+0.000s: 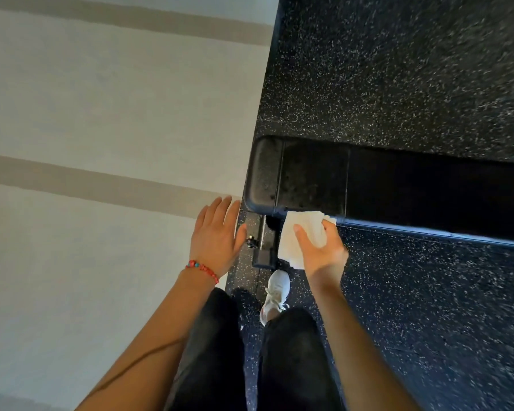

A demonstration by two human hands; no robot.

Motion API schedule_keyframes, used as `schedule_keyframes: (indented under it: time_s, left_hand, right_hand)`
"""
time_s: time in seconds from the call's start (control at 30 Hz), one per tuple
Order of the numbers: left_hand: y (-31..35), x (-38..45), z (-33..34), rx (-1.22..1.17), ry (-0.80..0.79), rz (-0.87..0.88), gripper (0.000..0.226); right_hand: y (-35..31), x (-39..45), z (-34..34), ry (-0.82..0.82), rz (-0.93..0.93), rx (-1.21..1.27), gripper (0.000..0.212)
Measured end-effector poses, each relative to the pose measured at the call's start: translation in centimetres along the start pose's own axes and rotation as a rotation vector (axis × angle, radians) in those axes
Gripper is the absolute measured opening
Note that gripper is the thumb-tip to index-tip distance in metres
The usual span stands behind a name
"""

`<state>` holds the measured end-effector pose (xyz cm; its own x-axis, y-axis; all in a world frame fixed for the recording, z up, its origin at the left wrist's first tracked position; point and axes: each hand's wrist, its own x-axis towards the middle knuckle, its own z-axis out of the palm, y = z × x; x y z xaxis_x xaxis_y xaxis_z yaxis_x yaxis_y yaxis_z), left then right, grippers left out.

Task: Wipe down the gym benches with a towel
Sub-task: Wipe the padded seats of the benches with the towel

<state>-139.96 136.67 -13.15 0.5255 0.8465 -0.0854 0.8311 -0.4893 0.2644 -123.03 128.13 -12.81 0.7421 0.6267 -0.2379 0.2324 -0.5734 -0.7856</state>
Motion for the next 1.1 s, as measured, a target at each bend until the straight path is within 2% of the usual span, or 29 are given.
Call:
schedule_keyframes:
  time_s: [0.07, 0.23, 0.5, 0.63, 0.8, 0.9, 1.03, 1.1]
  left_hand:
    - [-0.4, 2.1, 1.3, -0.003, -0.006, 0.013, 0.050]
    - [-2.8, 7.1, 5.3, -0.004, -0.020, 0.066, 0.051]
    - [-8.1, 14.0, 15.7, -0.047, -0.002, 0.202, 0.049]
    - [-10.3, 15.8, 20.8, -0.071, -0.012, 0.228, 0.051]
    - [-11.5, 17.0, 24.4, -0.105, -0.007, 0.229, 0.055]
    - [-11.5, 17.2, 25.0, -0.127, 0.023, 0.237, 0.055]
    - [-11.5, 17.3, 25.0, -0.117, 0.041, 0.248, 0.054]
    - [-11.5, 17.6, 24.8, -0.108, 0.045, 0.258, 0.054]
  right_hand:
    - [0.7, 2.2, 1.4, -0.011, -0.033, -0.020, 0.045]
    - [2.5, 6.6, 6.0, -0.075, 0.037, -0.030, 0.052]
    - [7.3, 12.0, 16.0, 0.075, -0.065, -0.106, 0.040]
    - [10.2, 13.1, 20.1, 0.046, -0.113, -0.207, 0.047]
    - [12.6, 13.6, 23.4, 0.315, -0.353, -0.573, 0.039]
    - [11.6, 16.2, 24.1, 0.393, -0.395, -0.594, 0.039]
    - [9.1, 21.5, 25.3, 0.430, -0.383, -0.554, 0.041]
    - [9.1, 21.6, 25.4, 0.440, -0.392, -0.536, 0.040]
